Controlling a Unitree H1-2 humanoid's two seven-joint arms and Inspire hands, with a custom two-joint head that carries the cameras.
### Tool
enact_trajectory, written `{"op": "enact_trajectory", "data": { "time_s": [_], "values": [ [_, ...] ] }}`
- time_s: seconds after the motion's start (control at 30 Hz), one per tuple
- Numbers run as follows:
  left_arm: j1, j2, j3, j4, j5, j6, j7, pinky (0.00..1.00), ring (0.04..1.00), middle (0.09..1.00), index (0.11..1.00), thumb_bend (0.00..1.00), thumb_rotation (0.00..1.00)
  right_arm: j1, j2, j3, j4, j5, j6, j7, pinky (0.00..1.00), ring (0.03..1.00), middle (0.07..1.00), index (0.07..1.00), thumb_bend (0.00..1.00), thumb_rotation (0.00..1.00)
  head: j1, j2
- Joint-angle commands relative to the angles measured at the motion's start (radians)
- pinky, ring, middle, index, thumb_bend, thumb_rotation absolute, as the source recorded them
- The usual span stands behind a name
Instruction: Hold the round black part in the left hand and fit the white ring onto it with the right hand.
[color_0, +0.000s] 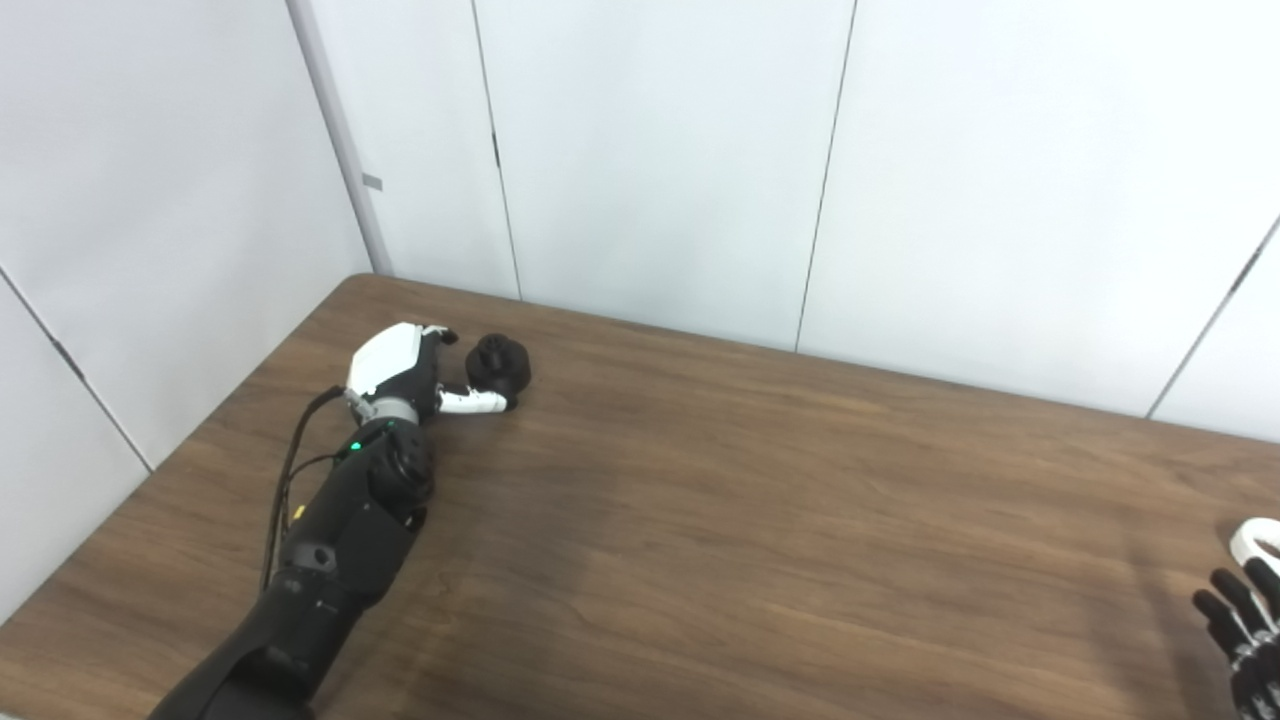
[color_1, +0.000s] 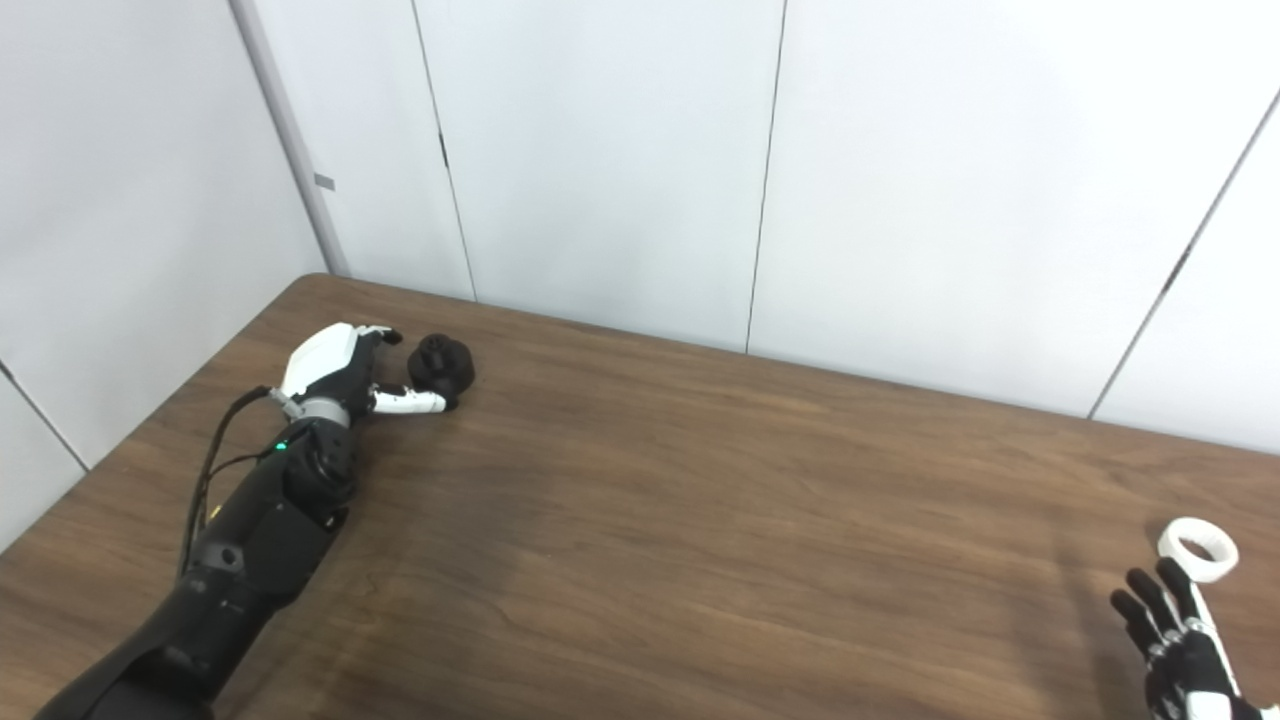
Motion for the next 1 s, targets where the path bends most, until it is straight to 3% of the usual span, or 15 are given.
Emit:
{"op": "enact_trajectory", "data": {
  "time_s": [0.0,0.97],
  "values": [
    [-0.060,0.040,0.001,-0.001,0.022,-0.005,0.032,1.00,1.000,0.962,0.860,0.98,0.40,0.083,0.042,0.016,0.062,-0.002,-0.012,-0.010,0.98,0.916,0.938,0.961,0.52,1.00,-0.002,0.002],
    [-0.145,0.030,-0.047,0.077,-0.016,0.001,-0.045,1.00,1.000,0.957,0.824,0.95,0.37,0.106,0.054,0.015,0.024,-0.029,0.006,-0.026,0.96,0.896,0.921,0.949,0.55,1.00,-0.022,0.010]
  ]
}}
